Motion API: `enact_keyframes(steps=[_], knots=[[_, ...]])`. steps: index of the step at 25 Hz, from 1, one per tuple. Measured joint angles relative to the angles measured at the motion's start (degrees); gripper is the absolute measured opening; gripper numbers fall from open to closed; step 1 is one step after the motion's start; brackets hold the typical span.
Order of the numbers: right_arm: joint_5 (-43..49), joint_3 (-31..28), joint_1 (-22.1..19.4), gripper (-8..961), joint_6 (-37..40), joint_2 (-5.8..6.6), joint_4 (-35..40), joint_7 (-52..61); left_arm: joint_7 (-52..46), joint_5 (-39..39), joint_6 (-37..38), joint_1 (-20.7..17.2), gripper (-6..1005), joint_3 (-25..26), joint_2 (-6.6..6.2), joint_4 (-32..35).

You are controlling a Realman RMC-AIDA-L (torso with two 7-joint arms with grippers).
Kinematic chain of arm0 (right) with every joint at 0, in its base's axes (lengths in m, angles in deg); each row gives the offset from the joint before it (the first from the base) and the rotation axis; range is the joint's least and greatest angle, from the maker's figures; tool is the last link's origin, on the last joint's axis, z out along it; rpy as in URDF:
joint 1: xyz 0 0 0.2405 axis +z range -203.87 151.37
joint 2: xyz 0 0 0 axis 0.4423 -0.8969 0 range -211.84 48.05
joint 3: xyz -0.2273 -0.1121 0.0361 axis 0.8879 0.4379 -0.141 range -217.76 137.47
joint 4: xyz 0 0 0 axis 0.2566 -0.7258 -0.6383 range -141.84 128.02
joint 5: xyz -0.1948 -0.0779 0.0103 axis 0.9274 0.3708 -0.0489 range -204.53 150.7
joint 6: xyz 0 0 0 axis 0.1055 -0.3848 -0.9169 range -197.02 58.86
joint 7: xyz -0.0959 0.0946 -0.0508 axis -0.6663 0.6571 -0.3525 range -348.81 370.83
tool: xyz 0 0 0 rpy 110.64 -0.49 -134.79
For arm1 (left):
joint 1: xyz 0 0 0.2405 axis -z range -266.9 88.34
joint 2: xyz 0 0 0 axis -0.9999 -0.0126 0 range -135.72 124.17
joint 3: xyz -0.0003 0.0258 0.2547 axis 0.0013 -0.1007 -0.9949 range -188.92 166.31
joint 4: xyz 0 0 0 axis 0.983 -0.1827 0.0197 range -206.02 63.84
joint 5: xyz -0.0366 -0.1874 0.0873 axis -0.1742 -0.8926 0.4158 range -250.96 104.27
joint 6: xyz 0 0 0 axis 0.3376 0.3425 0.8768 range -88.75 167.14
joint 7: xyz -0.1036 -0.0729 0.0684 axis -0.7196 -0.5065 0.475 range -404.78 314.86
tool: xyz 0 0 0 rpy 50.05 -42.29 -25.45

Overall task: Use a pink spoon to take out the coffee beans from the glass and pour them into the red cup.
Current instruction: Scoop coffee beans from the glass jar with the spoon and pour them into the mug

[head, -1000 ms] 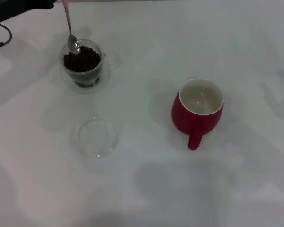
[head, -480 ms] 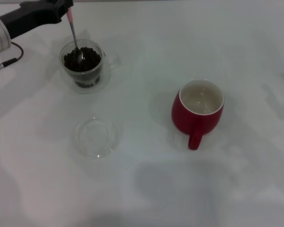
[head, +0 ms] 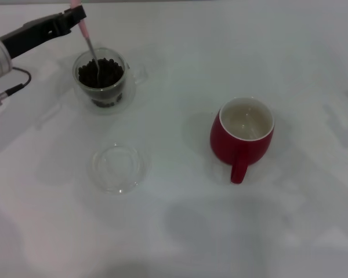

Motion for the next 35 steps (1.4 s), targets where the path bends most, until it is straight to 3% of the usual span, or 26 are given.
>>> enact_keyframes(steps=[22,30,35], knots=[[0.0,-0.4,2.1,634,-2.2,-0.09,0.0,0.0,-8.3,-14.5,0.1,-4.4,132,0.1,-1.76,-8.1],[-0.4,-0.4,2.6,634,-4.5,-0.11,0.1,0.0,-11.4,-15.5,1.6,-5.1,132,0.1,-1.88,-8.6],[-0.4,-0.4,3.2,634,-5.6,-0.13,0.1,0.0,-12.0,-20.9,4.7,-7.3,132,0.2,-2.49,-8.7]])
